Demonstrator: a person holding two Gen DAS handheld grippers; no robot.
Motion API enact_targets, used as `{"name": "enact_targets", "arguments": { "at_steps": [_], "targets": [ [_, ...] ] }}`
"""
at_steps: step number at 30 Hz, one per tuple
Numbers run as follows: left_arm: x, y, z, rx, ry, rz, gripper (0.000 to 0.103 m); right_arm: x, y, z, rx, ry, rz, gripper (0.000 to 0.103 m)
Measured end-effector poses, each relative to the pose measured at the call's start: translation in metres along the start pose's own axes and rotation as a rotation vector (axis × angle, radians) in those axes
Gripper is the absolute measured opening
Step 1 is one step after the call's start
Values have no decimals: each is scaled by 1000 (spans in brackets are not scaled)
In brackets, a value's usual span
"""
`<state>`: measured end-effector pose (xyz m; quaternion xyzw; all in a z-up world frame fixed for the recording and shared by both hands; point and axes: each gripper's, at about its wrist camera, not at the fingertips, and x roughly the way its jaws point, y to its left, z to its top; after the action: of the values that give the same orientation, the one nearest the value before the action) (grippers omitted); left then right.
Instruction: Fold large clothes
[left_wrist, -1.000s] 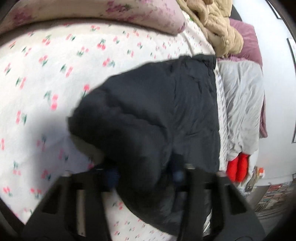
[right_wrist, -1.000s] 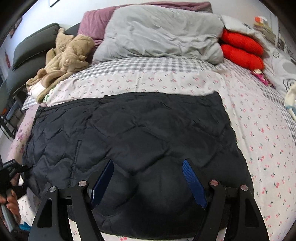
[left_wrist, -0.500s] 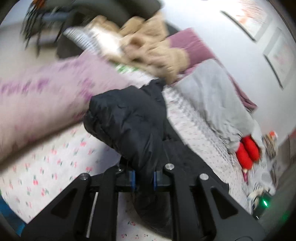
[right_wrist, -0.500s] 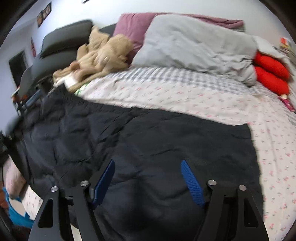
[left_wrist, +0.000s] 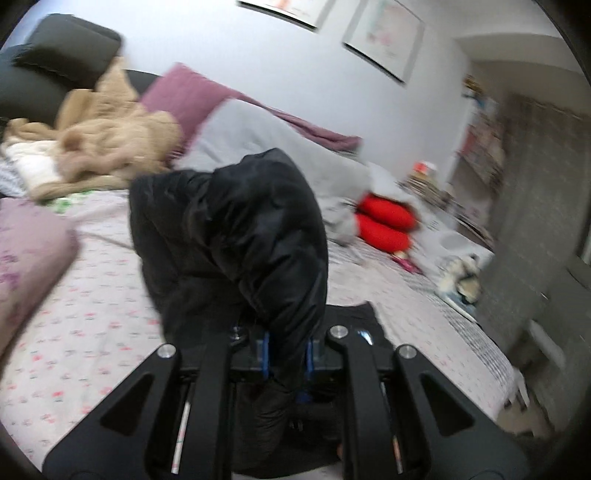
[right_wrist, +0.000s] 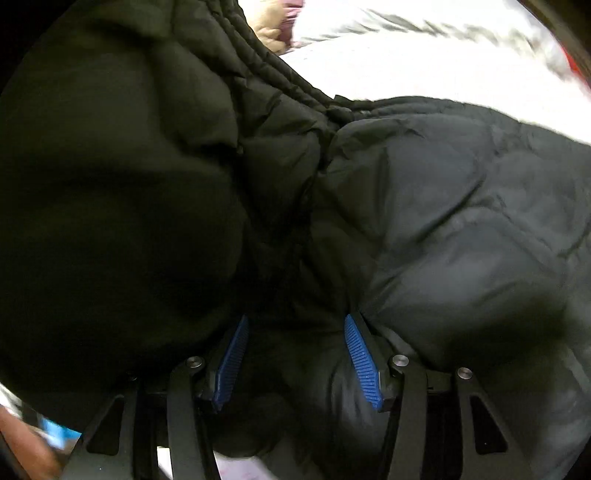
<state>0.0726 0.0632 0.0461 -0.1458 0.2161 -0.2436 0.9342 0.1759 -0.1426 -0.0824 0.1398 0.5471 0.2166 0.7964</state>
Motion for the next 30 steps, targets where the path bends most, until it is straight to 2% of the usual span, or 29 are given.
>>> {"name": "enact_targets", "arguments": {
  "at_steps": [2,4,7,10,12,15,17,18,20,23,24,27,30],
  "targets": [
    [13,-13,-4,8,35,-56,15,-28,-25,5,120,-30,86,57],
    [27,-27,-10,13,76,-95,16,-59,-48,7,199,-97,122,61],
    [50,-51,-25,48,151,-150,17,-109,-87,5,298,-222,83,73],
    [71,-74,-43,106,239,-190,19,-151,-126,-4,401,-311,-1,73],
    [84,-84,-58,148,308,-203,21,-177,-154,-15,484,-375,-24,73],
    [115,-96,-93,220,493,-208,24,-202,-177,-28,545,-460,2,73],
    [125,-98,-107,259,563,-200,26,-209,-176,-32,534,-480,52,73],
    [127,-100,-112,275,584,-203,27,-205,-170,-27,518,-475,104,73],
    [126,-103,-112,290,607,-218,30,-193,-159,-18,488,-442,195,73],
    [113,-104,-101,289,633,-246,45,-168,-140,6,436,-384,267,73],
    [104,-102,-94,280,629,-261,51,-160,-134,11,421,-368,266,73],
    [78,-94,-76,261,581,-280,59,-136,-117,27,376,-327,233,72],
    [48,-75,-51,255,473,-258,68,-123,-105,32,358,-296,216,71]
  ]
}}
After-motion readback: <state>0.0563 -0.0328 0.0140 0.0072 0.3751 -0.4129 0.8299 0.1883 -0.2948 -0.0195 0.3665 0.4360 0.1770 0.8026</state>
